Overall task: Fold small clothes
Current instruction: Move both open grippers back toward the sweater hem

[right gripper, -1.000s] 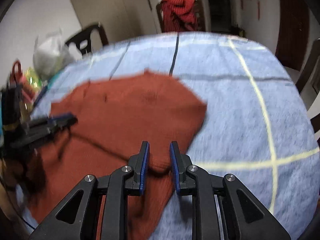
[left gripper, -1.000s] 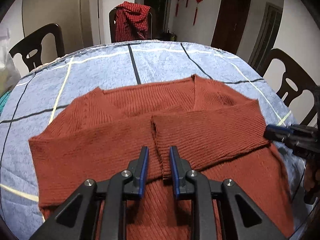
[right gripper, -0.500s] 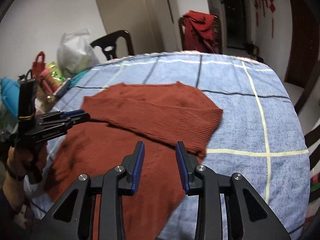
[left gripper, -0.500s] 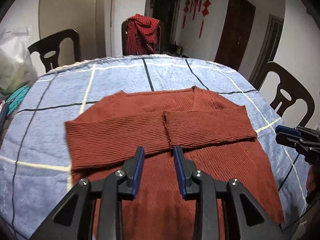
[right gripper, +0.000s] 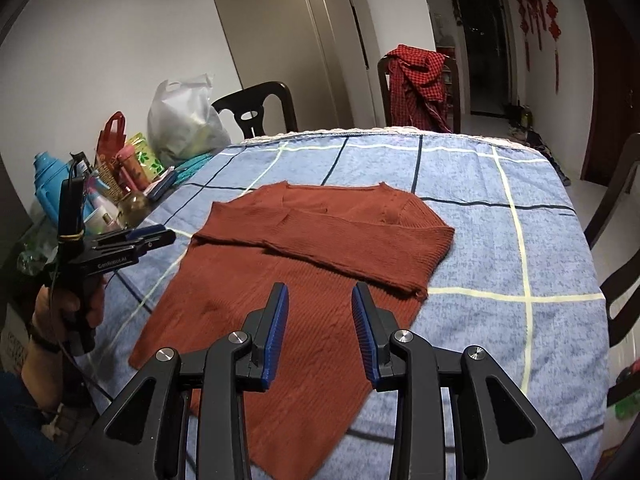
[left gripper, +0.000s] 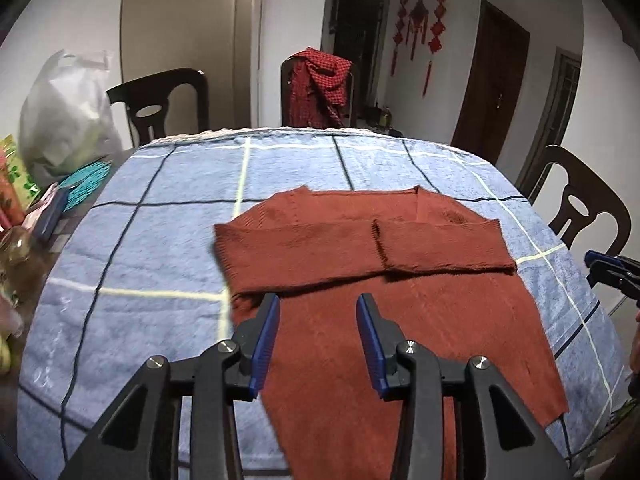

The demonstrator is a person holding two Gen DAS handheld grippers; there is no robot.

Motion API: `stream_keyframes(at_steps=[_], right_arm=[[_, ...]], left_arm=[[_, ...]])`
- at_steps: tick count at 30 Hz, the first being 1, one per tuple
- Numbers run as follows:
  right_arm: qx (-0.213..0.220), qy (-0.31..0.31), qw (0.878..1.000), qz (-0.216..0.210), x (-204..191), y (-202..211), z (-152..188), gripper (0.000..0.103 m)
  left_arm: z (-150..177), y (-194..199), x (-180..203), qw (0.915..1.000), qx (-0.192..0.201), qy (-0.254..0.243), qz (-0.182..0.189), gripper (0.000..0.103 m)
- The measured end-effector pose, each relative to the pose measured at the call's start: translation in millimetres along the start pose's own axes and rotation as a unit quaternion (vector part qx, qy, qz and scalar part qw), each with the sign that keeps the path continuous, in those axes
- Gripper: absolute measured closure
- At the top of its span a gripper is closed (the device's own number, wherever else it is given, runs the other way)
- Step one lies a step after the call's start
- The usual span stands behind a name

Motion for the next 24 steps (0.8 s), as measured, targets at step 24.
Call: stream_keyframes(at_steps=[24], right_arm=[[-0.043,-0.065,0.996,-0.032,-4,-24,66,0.057]], left_arm=[[74,0,5,0.9985,-0.049,0.005,-0.025,0.06]])
Point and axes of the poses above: each gripper's, at about its wrist camera, not at the fingertips, and y roughly against the way its jaws point, x to its right, z to its underside, the point moved 2 cm from there along -y, roughly the way its jaws point, and after that the axes turned 12 degrees about -z, right-handed, at the moved point
